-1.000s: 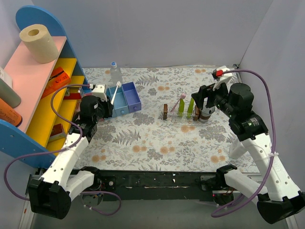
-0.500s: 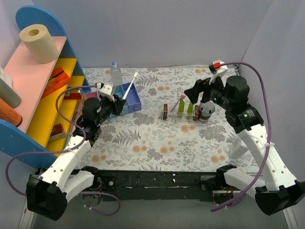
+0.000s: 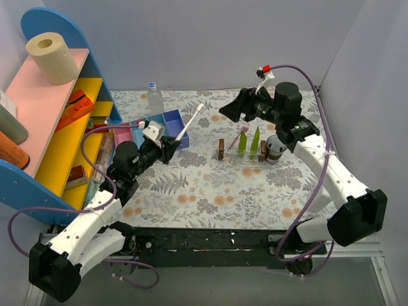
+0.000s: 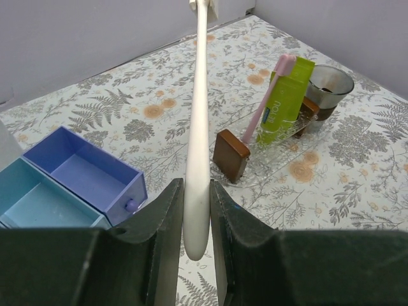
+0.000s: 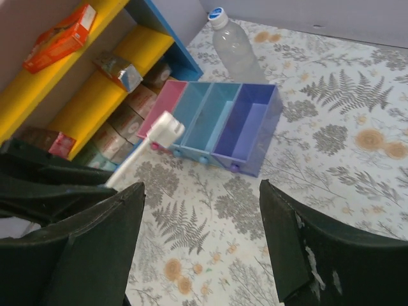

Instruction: Prepare toiletry sets of a toothbrush and toothpaste on the tray

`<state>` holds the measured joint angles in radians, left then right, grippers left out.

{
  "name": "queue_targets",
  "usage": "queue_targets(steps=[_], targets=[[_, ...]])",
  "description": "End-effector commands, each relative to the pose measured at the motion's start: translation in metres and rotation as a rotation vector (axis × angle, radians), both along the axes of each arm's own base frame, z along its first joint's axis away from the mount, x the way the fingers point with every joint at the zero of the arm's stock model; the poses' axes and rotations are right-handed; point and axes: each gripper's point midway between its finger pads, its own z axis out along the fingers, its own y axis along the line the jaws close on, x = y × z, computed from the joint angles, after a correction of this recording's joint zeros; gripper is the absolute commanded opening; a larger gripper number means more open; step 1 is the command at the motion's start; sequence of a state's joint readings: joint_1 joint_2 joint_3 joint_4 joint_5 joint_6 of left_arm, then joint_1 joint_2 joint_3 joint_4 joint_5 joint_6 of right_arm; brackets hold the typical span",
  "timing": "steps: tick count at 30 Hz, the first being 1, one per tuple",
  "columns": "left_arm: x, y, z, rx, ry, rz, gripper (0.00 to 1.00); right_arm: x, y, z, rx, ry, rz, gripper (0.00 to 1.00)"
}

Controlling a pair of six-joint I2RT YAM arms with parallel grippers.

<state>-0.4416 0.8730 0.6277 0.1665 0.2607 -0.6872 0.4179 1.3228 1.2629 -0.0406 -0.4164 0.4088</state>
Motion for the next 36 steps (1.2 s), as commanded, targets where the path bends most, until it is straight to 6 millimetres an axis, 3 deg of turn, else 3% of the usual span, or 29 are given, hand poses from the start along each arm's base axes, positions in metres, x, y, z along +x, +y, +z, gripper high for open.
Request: queue_targets(steps=[1,9,28,36], targets=[[-0.008,-0.013,0.007,0.017,-0.047,-0.033,0.0,0.003,0.031,0.045,0.12,-0.061,0.076,0.79],[-0.013,-0.018,0.005,0.035,-0.051,-0.04,0.0,0.002,0.062,0.027,0.133,-0.003,0.134,0.78],[-0.017,-0.023,0.001,0.058,-0.055,-0.052,0.0,0.005,0.072,0.01,0.156,0.052,0.157,0.63],[-0.017,-0.022,0.001,0.063,-0.059,-0.047,0.0,0.009,0.073,-0.001,0.14,0.083,0.145,0.64]])
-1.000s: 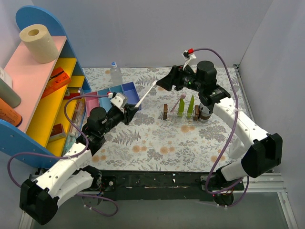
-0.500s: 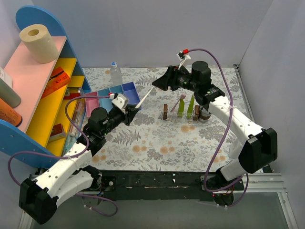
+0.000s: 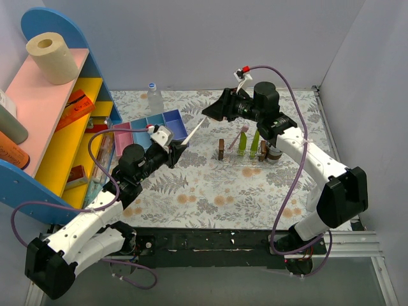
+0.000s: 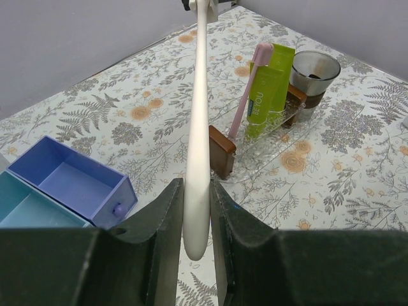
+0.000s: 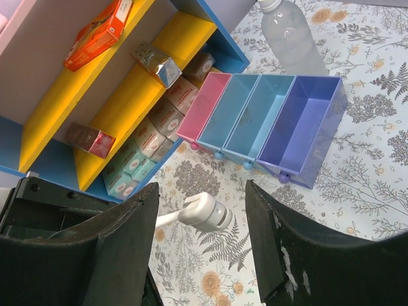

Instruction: Prepare toiletry sets of a toothbrush and toothpaste on the tray

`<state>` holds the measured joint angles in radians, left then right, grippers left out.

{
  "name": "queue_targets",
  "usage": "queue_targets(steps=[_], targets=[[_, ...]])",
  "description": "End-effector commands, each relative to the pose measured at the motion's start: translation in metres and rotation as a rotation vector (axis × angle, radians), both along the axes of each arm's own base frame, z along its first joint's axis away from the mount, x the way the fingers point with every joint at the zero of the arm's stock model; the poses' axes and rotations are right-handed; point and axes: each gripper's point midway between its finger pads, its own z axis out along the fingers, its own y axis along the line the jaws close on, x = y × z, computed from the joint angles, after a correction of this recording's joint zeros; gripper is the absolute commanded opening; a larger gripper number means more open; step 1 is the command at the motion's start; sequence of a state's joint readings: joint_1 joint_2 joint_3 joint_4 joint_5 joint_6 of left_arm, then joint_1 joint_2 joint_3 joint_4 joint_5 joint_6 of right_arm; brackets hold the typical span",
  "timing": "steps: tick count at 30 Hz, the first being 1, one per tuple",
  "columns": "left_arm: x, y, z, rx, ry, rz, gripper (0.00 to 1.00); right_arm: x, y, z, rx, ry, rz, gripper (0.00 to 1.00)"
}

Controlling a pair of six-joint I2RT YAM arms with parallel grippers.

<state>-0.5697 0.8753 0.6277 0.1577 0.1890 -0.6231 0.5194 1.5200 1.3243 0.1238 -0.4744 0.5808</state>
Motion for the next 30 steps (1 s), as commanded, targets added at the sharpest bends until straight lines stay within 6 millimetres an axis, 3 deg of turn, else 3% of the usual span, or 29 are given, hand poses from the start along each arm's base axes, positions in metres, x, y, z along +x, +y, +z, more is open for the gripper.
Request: queue_targets(steps=[1,6,10,15,21,23,27,28,30], targets=[[-0.0011,0.0022,0.0037,0.007,-0.024,0.011,0.0,0.0015,0.0038,0.0131,0.026,-0.034,0.007,0.64],[-0.0015,0.0007,0.0014,0.012,-0.02,0.005,0.0,0.0003,0.0049,0.0132,0.028,-0.032,0.015,0.61],[-0.0017,-0.0004,0.0004,0.014,-0.019,0.003,0.0,-0.0022,0.007,0.0147,0.036,-0.036,0.036,0.5],[-0.0027,-0.0018,-0.0012,0.019,-0.017,-0.003,0.0,-0.0023,0.0075,0.012,0.034,-0.028,0.039,0.42],[-0.0033,-0.0028,-0.0021,0.022,-0.018,-0.006,0.0,-0.0032,0.0082,0.0157,0.047,-0.034,0.044,0.25],[-0.0027,-0.0029,-0.0027,0.024,-0.015,-0.005,0.0,-0.0036,0.008,0.0164,0.052,-0.033,0.042,0.15],[-0.0019,-0.0024,-0.0032,0.023,-0.012,0.003,0.0,-0.0027,0.0079,0.0192,0.067,-0.041,0.035,0.06],[-0.0023,-0.003,-0.0025,0.019,-0.01,0.002,0.01,-0.0033,0.0074,0.0211,0.071,-0.047,0.034,0.01],[-0.0026,-0.003,-0.0024,0.014,-0.007,0.002,0.17,-0.0029,0.0072,0.021,0.082,-0.051,0.029,0.01]])
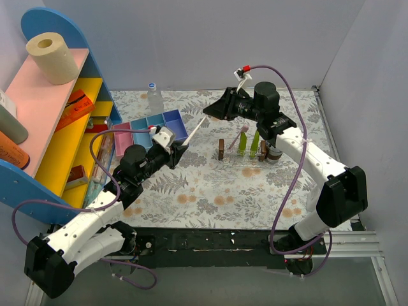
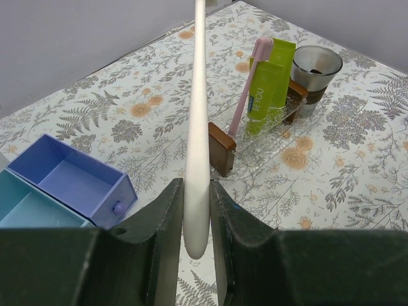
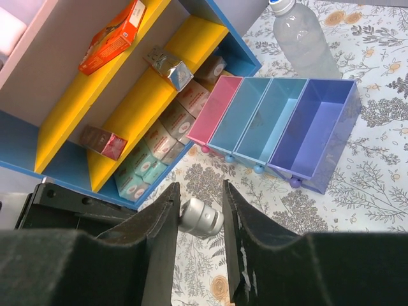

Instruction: Prepare toiletry sets of a toothbrush and toothpaste on the tray

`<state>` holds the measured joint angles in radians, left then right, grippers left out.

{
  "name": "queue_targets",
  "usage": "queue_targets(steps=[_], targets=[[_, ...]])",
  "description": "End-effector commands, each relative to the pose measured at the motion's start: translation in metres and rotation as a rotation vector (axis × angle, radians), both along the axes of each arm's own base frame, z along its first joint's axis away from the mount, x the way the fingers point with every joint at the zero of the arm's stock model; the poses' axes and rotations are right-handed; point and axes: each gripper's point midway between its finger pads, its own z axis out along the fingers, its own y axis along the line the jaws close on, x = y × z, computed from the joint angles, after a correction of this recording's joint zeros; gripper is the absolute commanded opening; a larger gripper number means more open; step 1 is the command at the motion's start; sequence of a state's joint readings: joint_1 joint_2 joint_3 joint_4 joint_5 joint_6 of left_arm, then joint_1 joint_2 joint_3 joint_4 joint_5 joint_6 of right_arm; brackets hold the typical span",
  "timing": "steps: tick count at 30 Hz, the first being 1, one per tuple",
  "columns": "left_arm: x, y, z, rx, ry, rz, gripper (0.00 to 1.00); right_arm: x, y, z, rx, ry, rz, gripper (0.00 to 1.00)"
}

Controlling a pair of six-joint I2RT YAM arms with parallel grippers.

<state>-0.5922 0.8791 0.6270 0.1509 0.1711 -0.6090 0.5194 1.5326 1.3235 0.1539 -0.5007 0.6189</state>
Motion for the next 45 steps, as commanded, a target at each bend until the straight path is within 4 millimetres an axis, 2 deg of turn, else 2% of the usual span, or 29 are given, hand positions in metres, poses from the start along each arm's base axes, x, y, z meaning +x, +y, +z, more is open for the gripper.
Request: queue_targets(steps=[1,2,5,6,9,10,12,19,21,22,23,26,29,30,31,33,37,43,45], targets=[[0.0,0.001,0.003,-0.009,-0.01,0.01,0.21,-0.003,0.001,0.024,0.062,-0.081,0.002,0.01],[-0.001,0.0,0.004,-0.016,-0.009,0.008,0.24,-0.004,0.001,0.021,0.063,-0.078,-0.001,0.01],[-0.003,-0.001,0.003,-0.031,0.005,-0.002,0.54,-0.004,-0.004,0.03,0.073,-0.113,-0.025,0.01],[-0.003,-0.001,0.004,-0.039,0.006,0.001,0.68,-0.003,-0.007,0.03,0.069,-0.125,-0.041,0.01],[-0.005,-0.002,0.008,-0.063,0.01,-0.005,0.83,-0.004,-0.015,0.037,0.06,-0.16,-0.072,0.01],[-0.006,-0.003,0.008,-0.068,0.013,-0.007,0.92,-0.007,-0.018,0.043,0.064,-0.177,-0.08,0.01],[-0.006,-0.004,0.009,-0.089,0.027,-0.01,0.98,-0.007,-0.023,0.044,0.056,-0.192,-0.103,0.01],[-0.001,-0.008,0.009,-0.17,0.121,-0.008,0.98,-0.01,-0.053,0.054,-0.019,-0.286,-0.195,0.01],[0.006,-0.002,0.012,-0.197,0.14,0.012,0.98,-0.012,-0.063,0.053,-0.041,-0.297,-0.222,0.01],[0.008,0.0,0.015,-0.229,0.155,0.016,0.98,-0.014,-0.072,0.06,-0.043,-0.316,-0.244,0.01],[0.016,0.011,0.014,-0.245,0.164,0.05,0.98,-0.015,-0.078,0.059,-0.06,-0.33,-0.257,0.01],[0.022,0.024,0.02,-0.301,0.169,0.069,0.98,-0.016,-0.102,0.059,-0.104,-0.351,-0.309,0.01],[0.031,0.036,0.022,-0.298,0.155,0.125,0.98,-0.015,-0.125,0.055,-0.17,-0.366,-0.361,0.01],[0.033,0.038,0.019,-0.287,0.162,0.14,0.98,-0.016,-0.134,0.059,-0.178,-0.377,-0.384,0.01],[0.036,0.043,0.019,-0.281,0.153,0.169,0.98,-0.016,-0.139,0.051,-0.206,-0.358,-0.389,0.01],[0.039,0.049,0.014,-0.248,0.143,0.204,0.98,-0.016,-0.152,0.051,-0.242,-0.376,-0.427,0.01],[0.047,0.064,0.007,-0.223,0.139,0.3,0.98,-0.019,-0.158,0.044,-0.275,-0.383,-0.435,0.01],[0.048,0.056,-0.001,-0.207,0.162,0.273,0.98,-0.02,-0.154,0.026,-0.293,-0.412,-0.399,0.01],[0.048,0.055,-0.002,-0.204,0.164,0.267,0.98,-0.02,-0.152,0.028,-0.281,-0.436,-0.39,0.01]])
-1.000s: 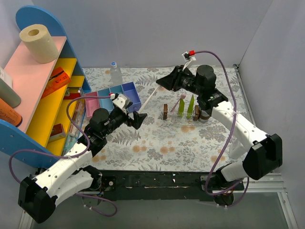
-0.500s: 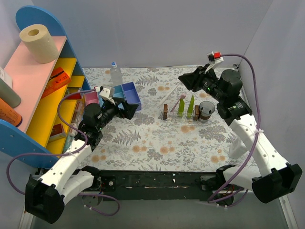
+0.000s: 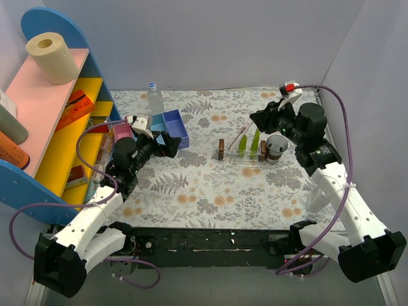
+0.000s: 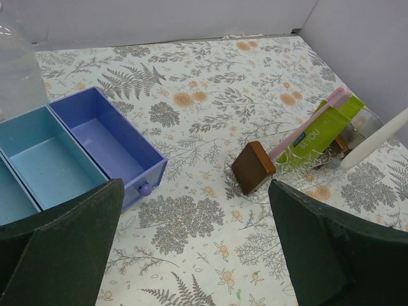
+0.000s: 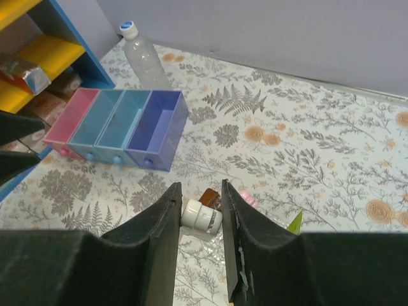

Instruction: Prepare toiletry sets of a toothbrush and toothpaste on the tray

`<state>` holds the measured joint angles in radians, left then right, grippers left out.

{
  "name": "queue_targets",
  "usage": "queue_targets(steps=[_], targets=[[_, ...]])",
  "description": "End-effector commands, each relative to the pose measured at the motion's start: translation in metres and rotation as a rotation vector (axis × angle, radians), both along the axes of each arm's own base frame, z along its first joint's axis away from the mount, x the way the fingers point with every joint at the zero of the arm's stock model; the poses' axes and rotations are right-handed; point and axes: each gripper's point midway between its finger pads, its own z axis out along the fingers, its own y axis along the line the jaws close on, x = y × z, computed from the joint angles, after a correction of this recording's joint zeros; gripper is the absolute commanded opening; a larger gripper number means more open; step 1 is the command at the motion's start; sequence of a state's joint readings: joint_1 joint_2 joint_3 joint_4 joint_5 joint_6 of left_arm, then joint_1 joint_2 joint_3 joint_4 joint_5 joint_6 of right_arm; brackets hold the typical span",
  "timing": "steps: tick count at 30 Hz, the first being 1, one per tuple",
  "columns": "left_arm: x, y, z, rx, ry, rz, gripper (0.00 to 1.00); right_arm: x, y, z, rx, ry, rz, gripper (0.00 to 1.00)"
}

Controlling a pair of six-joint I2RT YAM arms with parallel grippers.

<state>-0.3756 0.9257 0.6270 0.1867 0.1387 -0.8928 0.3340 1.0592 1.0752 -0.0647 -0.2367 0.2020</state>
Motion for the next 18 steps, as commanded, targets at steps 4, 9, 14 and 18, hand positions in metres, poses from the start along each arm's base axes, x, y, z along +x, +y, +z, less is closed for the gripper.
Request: queue_targets(steps=[4,9,14,18], targets=[[0.0,-0.004,0.001,0.028,-0.009,-0.012,0.98,0.001,0.002,0.002,-0.022,-0.116,0.03,0.01],[0.0,-0.007,-0.002,0.038,-0.006,-0.021,0.98,0.002,0.002,-0.001,-0.006,-0.156,0.027,0.01],[-0.001,-0.008,-0.002,0.045,-0.008,-0.024,0.98,0.009,0.0,-0.008,-0.007,-0.172,0.0,0.01],[-0.001,-0.009,-0.004,0.049,-0.007,-0.026,0.98,0.012,-0.002,-0.009,0.011,-0.199,-0.02,0.01]])
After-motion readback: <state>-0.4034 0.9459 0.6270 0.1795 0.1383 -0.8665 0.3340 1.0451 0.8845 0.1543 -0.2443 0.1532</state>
